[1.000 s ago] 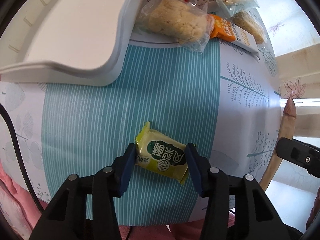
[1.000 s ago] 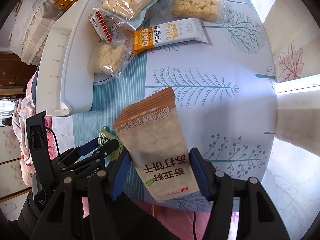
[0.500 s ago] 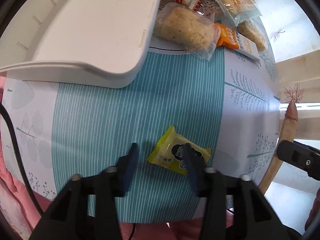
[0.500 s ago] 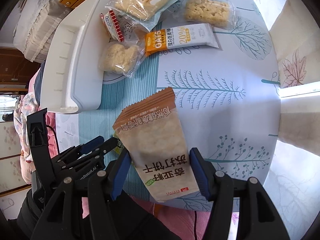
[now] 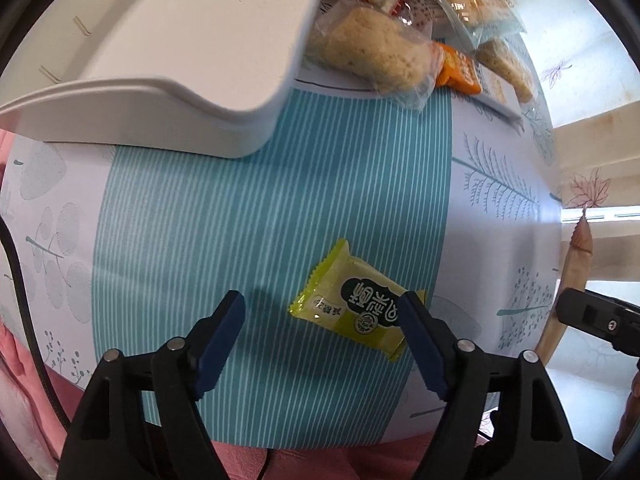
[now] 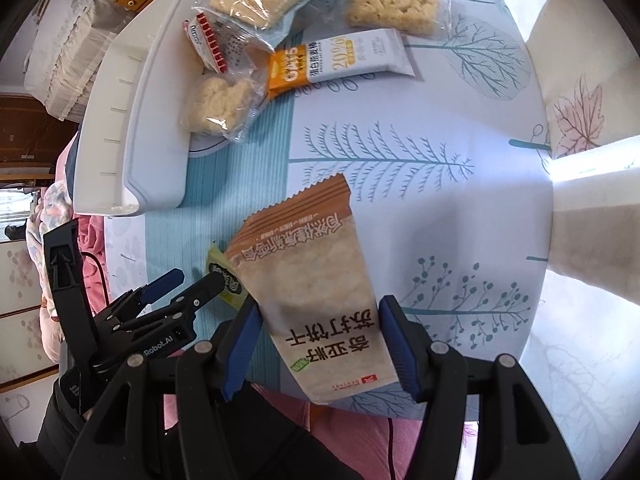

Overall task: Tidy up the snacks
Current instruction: 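Close the left gripper on the small green-yellow candy and lift it, then carry both snacks over the white tray and open both grippers to drop them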

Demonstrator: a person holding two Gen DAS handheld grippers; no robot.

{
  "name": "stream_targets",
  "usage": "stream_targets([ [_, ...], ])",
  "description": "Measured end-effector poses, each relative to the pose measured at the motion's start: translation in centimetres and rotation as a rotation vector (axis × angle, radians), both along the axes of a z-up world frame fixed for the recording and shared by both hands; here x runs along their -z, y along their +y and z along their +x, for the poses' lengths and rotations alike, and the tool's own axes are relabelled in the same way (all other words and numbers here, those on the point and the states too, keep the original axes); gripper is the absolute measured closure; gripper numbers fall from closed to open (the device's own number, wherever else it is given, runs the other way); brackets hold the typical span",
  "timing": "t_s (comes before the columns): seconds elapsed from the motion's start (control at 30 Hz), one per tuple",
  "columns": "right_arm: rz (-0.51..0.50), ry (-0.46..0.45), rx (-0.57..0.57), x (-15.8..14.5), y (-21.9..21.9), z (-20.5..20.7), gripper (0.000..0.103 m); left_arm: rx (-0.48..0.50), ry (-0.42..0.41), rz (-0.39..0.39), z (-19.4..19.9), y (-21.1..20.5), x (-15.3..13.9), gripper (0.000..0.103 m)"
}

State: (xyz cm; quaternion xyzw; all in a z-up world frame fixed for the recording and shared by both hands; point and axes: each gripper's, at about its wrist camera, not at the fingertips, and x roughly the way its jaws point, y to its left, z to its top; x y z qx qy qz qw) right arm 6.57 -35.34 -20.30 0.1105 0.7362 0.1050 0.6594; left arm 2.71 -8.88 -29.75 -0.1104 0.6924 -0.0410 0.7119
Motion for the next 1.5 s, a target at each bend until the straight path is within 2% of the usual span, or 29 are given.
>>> stream_targets([
  [0.13,-0.006,0.005,-0.006,0.2,-0.5,0.1,0.043,0.024,0.011,0.043,0.1,-1.5,0.6,0.022],
  [0.2,-0.006,0.011,-0.006,0.4,-0.8,0.1,0.043,0.033,0.013,0.059,0.1,-2.1,0.7,0.017],
  [0.77,0.001,0.027,0.001,1.0,-1.7,0.4,0.043,0.137,0.062,0.154,1.0,-7.6,2.2,0.014],
  [0.83,0.000,0.026,0.001,0.9,-1.7,0.5,0.043,0.142,0.052,0.176,1.2,-8.2,2.2,0.019],
  [1.0,-0.002,0.028,-0.001,0.9,-1.6,0.6,0.043,0.141,0.015,0.197,1.3,-8.1,1.4,0.040],
  [1.2,0.000,0.023,-0.005,0.7,-0.9,0.4,0.043,0.141,-0.022,0.184,1.5,-8.1,0.9,0.048],
  [1.5,-0.015,0.013,-0.008,0.2,-0.3,0.0,0.043,0.120,-0.076,0.095,1.2,-5.2,0.1,0.050],
])
